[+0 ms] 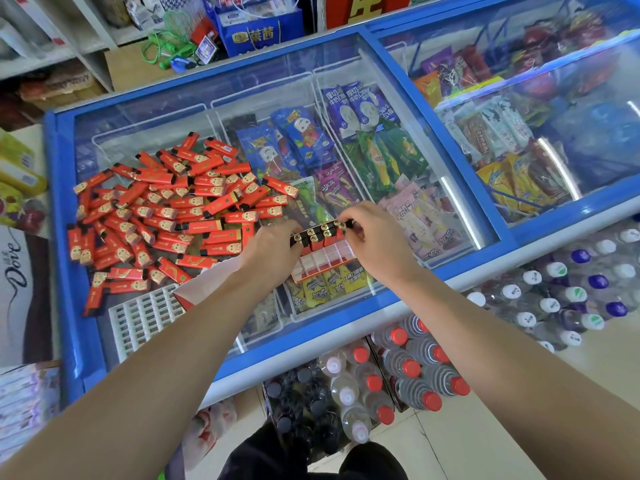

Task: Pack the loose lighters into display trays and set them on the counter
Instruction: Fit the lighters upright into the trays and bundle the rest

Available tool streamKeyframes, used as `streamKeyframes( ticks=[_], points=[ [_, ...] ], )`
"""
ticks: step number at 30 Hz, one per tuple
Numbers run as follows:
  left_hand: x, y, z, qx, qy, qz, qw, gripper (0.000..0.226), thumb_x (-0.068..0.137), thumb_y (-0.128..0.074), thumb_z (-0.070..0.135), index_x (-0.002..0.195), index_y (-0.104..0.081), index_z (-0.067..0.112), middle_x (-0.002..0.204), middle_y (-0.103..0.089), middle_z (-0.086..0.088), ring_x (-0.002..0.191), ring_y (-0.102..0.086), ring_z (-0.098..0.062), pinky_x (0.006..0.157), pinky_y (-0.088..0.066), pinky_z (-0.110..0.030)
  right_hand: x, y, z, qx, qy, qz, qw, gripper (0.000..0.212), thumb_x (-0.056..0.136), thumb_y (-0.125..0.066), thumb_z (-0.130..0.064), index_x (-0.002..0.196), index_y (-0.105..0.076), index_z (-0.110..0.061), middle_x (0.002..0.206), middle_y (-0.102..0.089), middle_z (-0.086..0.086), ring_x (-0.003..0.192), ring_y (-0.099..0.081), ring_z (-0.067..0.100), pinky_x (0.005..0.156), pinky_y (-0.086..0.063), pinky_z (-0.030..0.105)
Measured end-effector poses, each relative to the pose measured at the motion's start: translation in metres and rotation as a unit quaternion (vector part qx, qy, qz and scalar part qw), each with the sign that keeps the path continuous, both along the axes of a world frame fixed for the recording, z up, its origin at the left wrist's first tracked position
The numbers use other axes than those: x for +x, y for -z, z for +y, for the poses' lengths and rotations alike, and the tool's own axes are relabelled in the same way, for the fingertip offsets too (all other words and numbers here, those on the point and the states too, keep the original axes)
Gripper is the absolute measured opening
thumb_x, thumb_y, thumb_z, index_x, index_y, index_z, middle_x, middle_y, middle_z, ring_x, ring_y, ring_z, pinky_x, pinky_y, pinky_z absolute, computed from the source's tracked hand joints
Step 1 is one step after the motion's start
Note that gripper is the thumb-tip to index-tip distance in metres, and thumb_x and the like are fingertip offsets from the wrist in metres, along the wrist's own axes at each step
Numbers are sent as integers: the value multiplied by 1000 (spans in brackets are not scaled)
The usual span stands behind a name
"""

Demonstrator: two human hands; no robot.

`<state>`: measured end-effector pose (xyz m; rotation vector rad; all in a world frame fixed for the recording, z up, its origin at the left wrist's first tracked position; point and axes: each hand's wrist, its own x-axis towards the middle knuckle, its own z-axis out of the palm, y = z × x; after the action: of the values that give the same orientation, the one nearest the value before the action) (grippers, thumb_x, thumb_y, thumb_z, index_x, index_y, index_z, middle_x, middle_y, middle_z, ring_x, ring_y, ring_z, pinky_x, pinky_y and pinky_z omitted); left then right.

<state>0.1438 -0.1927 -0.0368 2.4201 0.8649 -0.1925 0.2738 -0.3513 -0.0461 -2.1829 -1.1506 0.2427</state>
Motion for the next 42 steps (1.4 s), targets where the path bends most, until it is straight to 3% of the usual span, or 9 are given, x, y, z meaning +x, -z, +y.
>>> streamKeyframes(
  ticks=[3,5,7,11,23,27,32,37,42],
  points=[
    [1,-1,0,-7,0,4,1000,25,100,-59,19,125,-63,20,112,-71,-10,83,-64,-26,67,-49,-34,2,4,-1,-29,-4,-6,1000,21,92,-63,4,108,-72,-5,108,-66,5,83,-57,10,73,-39,6],
    [1,0,0,-8,0,5,1000,25,101,-59,20,125,-62,19,115,-70,-10,87,-65,-27,71,-53,-37,3,8,-1,-43,-4,-11,999,21,92,-63,4,109,-73,-3,108,-65,6,81,-53,9,67,-33,3],
    [1,0,1,-9,1,5,1000,24,101,-59,20,125,-62,19,116,-70,-10,89,-66,-28,74,-56,-39,4,13,0,-54,-8,-18,998,21,93,-63,2,111,-73,-3,110,-64,8,80,-57,12,70,-37,8],
    [1,0,2,-14,1,6,1000,26,101,-59,20,127,-62,19,119,-69,-11,92,-67,-28,77,-57,-39,2,19,1,-57,-11,-24,998,24,94,-62,0,115,-70,-6,114,-62,10,81,-67,24,72,-57,36],
    [1,1,3,-14,11,9,1000,26,102,-58,21,127,-61,17,115,-69,-11,89,-66,-28,74,-55,-38,0,15,7,-95,11,-42,994,18,97,-59,-8,112,-70,-9,110,-60,5,76,-66,22,63,-56,36],
    [-4,-5,13,-25,16,-4,1000,31,101,-56,21,131,-59,17,117,-68,-7,98,-65,-27,82,-57,-43,-6,7,19,-67,37,-67,995,17,95,-61,-8,111,-68,-11,108,-61,4,76,-64,21,60,-55,35],
    [-28,-21,57,0,-53,-45,998,20,99,-53,19,114,-65,17,103,-69,-5,92,-66,-28,80,-58,-46,-21,-2,51,-19,27,-30,999,16,93,-61,-5,107,-65,-12,105,-64,3,81,-63,19,66,-56,38],
    [-74,-28,113,64,-131,14,989,17,97,-48,19,103,-64,23,101,-69,-7,90,-65,-34,76,-56,-43,-51,-13,101,0,-16,32,999,14,94,-59,-8,104,-67,-14,98,-67,-1,81,-63,15,75,-56,39],
    [-129,-17,152,78,-117,113,984,29,94,-48,9,110,-67,25,111,-67,-6,89,-65,-30,71,-55,-40,-91,-17,156,-54,-80,109,989,8,94,-61,-17,93,-69,-15,86,-71,-2,79,-66,16,72,-57,44]
  ],
)
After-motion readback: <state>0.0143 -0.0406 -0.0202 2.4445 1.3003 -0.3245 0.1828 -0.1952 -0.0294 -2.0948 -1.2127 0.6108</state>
